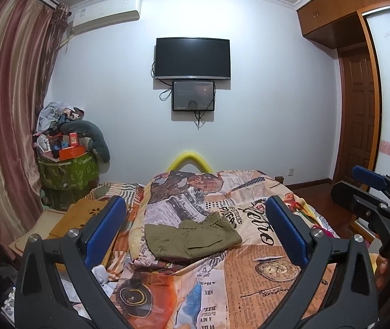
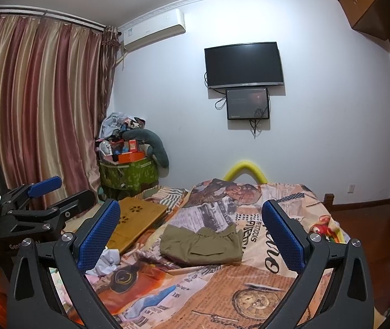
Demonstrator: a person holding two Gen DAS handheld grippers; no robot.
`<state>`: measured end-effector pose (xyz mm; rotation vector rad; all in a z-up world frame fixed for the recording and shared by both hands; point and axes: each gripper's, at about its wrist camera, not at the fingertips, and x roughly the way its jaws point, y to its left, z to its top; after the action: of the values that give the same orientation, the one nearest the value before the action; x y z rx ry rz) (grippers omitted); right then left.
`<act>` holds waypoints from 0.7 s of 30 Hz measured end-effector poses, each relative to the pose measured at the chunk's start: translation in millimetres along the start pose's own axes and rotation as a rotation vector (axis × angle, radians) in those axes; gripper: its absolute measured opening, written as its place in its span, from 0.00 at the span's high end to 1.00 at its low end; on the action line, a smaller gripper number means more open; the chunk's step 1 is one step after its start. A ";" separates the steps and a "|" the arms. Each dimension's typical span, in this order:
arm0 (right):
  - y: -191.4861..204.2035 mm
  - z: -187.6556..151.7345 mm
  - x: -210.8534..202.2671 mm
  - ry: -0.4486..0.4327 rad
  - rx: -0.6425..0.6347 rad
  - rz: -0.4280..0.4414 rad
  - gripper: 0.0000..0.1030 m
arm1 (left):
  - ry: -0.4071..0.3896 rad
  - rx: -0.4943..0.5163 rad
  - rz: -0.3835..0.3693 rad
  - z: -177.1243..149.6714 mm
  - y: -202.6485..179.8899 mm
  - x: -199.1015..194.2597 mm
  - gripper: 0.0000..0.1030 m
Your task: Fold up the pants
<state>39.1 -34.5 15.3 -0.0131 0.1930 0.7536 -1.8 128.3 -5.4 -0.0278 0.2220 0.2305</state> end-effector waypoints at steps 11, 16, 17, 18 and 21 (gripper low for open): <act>-0.7 0.2 -1.0 -0.002 0.002 0.001 0.00 | -0.010 -0.010 -0.019 1.7 -2.2 -5.0 0.00; -1.2 0.7 -1.5 -0.002 0.004 0.002 0.00 | -0.012 -0.010 -0.011 0.7 -2.0 -5.1 0.00; -1.4 0.4 -1.1 -0.002 0.003 0.002 0.00 | -0.010 -0.012 -0.010 0.7 -2.2 -4.7 0.00; -1.2 0.5 -1.4 -0.001 0.004 0.002 0.00 | -0.008 -0.013 -0.012 0.8 -2.1 -3.8 0.00; -1.3 0.5 -1.7 -0.002 0.005 -0.001 0.00 | -0.001 -0.015 -0.012 0.3 -1.8 -1.3 0.00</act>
<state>38.9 -36.5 16.0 -0.0079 0.1925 0.7523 -2.5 126.3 -4.8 -0.0440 0.2192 0.2207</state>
